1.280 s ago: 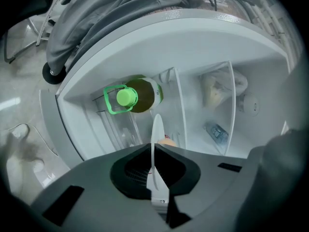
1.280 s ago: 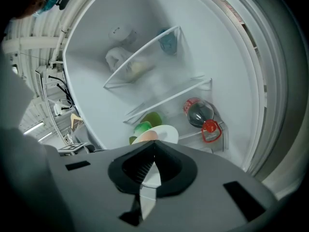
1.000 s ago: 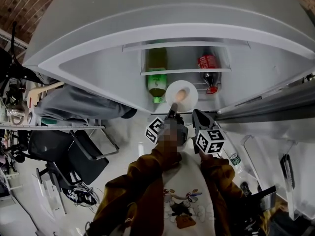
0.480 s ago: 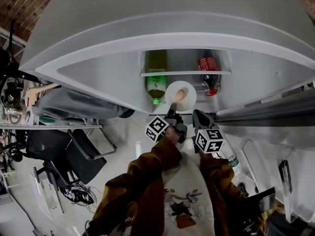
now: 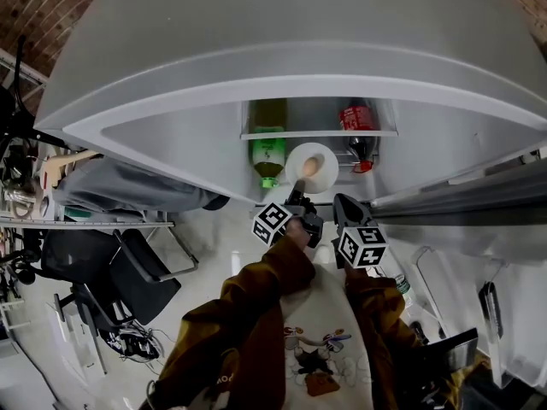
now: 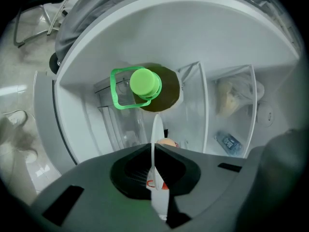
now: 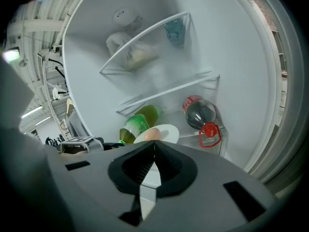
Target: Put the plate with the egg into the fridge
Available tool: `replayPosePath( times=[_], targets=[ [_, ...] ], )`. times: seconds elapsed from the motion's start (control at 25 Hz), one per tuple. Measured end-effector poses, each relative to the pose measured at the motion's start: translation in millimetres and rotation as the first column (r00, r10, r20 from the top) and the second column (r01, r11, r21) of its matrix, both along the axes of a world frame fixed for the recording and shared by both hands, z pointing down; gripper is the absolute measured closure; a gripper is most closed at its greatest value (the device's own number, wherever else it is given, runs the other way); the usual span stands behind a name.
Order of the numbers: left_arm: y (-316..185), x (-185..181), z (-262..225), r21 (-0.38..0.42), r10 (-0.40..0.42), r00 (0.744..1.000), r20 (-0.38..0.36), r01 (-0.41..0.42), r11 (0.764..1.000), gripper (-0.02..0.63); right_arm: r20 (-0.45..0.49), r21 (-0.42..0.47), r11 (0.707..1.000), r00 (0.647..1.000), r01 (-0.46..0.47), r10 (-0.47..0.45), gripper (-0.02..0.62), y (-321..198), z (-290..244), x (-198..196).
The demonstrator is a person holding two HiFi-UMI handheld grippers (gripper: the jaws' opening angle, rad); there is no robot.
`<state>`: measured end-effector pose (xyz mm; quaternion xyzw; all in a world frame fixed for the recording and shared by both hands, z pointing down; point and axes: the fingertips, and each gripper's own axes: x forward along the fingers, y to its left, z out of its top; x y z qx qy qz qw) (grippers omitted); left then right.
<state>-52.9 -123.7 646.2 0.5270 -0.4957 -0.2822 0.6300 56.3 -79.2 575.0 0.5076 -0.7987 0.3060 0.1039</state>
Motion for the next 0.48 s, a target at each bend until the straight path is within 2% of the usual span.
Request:
replayPosePath(
  times=[0.48],
  targets=[
    [-10.4, -2.1, 12.7, -0.038, -0.024, 1.000, -0.004, 0.024, 0.999, 0.591, -0.001, -0.006, 1.000, 1.000, 0.004, -0.004, 0.589, -4.3, 0.3, -1.5]
  ],
)
